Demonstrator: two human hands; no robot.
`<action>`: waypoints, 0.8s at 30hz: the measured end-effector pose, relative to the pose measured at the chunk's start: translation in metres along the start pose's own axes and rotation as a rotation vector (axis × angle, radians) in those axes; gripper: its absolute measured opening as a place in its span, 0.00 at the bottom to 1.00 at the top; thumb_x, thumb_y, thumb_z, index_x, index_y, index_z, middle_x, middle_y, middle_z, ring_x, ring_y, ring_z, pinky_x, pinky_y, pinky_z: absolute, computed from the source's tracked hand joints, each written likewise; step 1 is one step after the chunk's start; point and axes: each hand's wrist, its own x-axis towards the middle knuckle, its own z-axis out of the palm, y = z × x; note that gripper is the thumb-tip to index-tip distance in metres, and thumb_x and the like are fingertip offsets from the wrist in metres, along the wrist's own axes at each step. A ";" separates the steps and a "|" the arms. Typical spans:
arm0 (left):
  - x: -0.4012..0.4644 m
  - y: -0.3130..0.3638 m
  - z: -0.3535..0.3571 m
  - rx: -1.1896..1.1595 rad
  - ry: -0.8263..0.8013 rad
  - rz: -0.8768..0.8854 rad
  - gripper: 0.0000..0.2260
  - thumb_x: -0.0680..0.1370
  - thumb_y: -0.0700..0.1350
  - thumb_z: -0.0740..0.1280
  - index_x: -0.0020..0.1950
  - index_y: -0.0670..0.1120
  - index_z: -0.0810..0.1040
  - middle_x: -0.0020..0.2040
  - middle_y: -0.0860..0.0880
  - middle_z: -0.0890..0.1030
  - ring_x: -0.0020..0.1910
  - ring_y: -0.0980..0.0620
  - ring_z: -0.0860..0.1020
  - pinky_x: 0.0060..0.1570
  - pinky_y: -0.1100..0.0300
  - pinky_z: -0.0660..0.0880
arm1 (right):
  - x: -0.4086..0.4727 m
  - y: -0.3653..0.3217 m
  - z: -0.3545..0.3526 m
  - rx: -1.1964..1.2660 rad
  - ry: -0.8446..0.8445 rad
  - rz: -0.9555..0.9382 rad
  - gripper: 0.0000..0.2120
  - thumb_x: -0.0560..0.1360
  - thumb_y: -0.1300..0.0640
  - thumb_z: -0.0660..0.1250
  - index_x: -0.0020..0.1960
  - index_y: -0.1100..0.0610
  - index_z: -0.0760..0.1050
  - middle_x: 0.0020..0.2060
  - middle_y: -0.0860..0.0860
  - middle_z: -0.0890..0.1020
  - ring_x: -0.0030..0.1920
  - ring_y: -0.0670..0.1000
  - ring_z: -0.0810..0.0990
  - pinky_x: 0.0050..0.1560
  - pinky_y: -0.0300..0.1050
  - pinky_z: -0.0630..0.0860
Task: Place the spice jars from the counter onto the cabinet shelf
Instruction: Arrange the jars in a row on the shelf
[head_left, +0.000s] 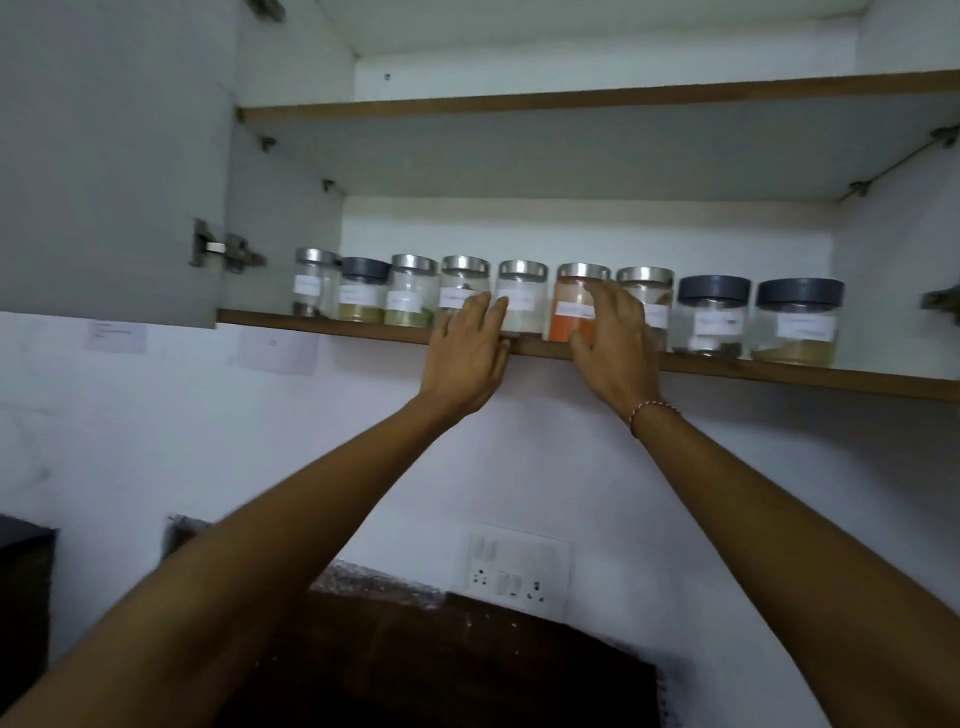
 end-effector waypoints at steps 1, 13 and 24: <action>-0.003 -0.020 -0.004 0.003 -0.004 -0.019 0.23 0.81 0.48 0.53 0.76 0.44 0.56 0.76 0.44 0.60 0.76 0.47 0.56 0.72 0.49 0.56 | 0.003 -0.013 0.009 0.000 -0.010 -0.018 0.23 0.74 0.60 0.61 0.69 0.61 0.65 0.68 0.59 0.69 0.68 0.59 0.66 0.66 0.51 0.65; 0.010 -0.237 -0.026 -0.138 -0.204 -0.073 0.29 0.80 0.54 0.56 0.77 0.46 0.51 0.78 0.44 0.51 0.77 0.46 0.51 0.72 0.46 0.55 | 0.075 -0.173 0.147 0.161 -0.321 -0.089 0.24 0.76 0.62 0.60 0.72 0.56 0.62 0.72 0.55 0.65 0.72 0.55 0.62 0.70 0.48 0.61; 0.062 -0.324 -0.020 -0.124 -0.762 -0.238 0.37 0.75 0.70 0.45 0.78 0.49 0.46 0.78 0.44 0.39 0.77 0.42 0.48 0.75 0.45 0.48 | 0.125 -0.234 0.221 -0.032 -0.719 0.053 0.22 0.78 0.58 0.57 0.72 0.52 0.64 0.70 0.55 0.69 0.68 0.56 0.67 0.63 0.43 0.65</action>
